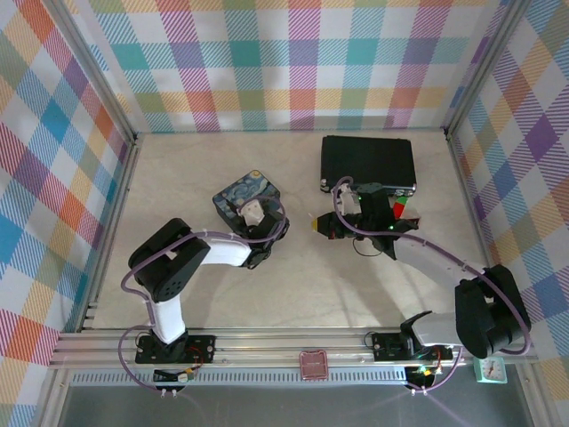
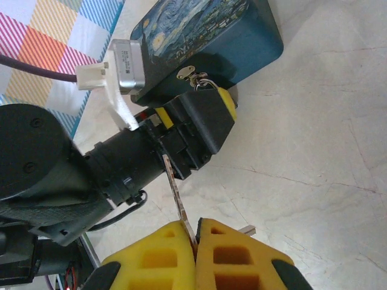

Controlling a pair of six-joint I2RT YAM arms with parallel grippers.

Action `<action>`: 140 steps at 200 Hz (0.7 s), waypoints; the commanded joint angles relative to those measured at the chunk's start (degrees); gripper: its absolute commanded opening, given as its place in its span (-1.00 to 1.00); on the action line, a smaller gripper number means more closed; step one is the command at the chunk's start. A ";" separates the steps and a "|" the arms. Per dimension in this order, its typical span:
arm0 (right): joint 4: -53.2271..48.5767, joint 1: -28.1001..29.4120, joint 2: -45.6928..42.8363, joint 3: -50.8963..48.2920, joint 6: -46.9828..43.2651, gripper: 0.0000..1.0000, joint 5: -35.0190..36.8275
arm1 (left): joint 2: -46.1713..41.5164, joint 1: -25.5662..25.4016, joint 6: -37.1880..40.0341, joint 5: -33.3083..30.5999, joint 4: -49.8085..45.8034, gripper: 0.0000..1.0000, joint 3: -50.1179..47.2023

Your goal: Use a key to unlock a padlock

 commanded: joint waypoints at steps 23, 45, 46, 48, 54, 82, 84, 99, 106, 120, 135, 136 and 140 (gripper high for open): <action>-1.40 -0.07 -2.37 -0.94 -1.00 -1.00 0.97 | 4.22 0.68 0.49 -2.29 2.43 0.07 2.76; -2.24 -0.08 -2.97 -0.85 -1.20 -1.00 1.31 | 5.33 1.08 -0.05 -1.35 2.70 -0.04 2.58; -2.25 -0.07 -3.03 -0.83 -1.19 -1.00 1.36 | 5.38 1.09 -0.10 -1.32 2.70 -0.05 2.53; -2.38 -0.07 -3.07 -0.82 -1.22 -1.00 1.43 | 5.41 1.16 -0.14 -1.21 2.74 -0.07 2.46; -2.58 -0.10 -3.21 -0.90 -1.36 -1.00 1.49 | 5.48 1.37 -0.24 -0.90 2.94 -0.11 2.26; -3.24 -0.16 -3.52 -1.07 -2.06 -1.00 2.52 | 4.72 2.09 0.53 1.49 5.59 -0.53 0.53; -3.22 -0.16 -3.46 -1.08 -2.12 -1.00 2.56 | 4.61 2.12 0.48 1.76 5.77 -0.56 0.31; -2.65 -0.15 -3.02 -1.32 -1.99 -1.00 2.40 | 3.14 2.64 0.55 3.68 7.11 -0.74 -0.95; -2.23 -0.12 -2.67 -1.32 -1.85 -1.00 2.01 | 2.21 2.73 0.54 4.82 7.46 -0.84 -1.56; -1.53 -0.16 -1.75 -1.26 -1.59 -1.00 1.30 | 0.18 3.08 0.45 6.71 7.32 -1.00 -2.54; -0.36 -0.14 -0.54 -1.58 -1.07 -1.00 0.61 | -2.41 3.53 0.18 9.00 6.55 -1.00 -3.50; -0.30 -0.15 -0.45 -1.55 -1.03 -1.00 0.52 | -2.62 3.63 0.15 9.08 6.51 -1.00 -3.58; 0.18 -0.16 -0.04 -1.68 -0.82 -1.00 0.28 | -3.32 3.78 -0.11 9.80 6.29 -1.00 -3.82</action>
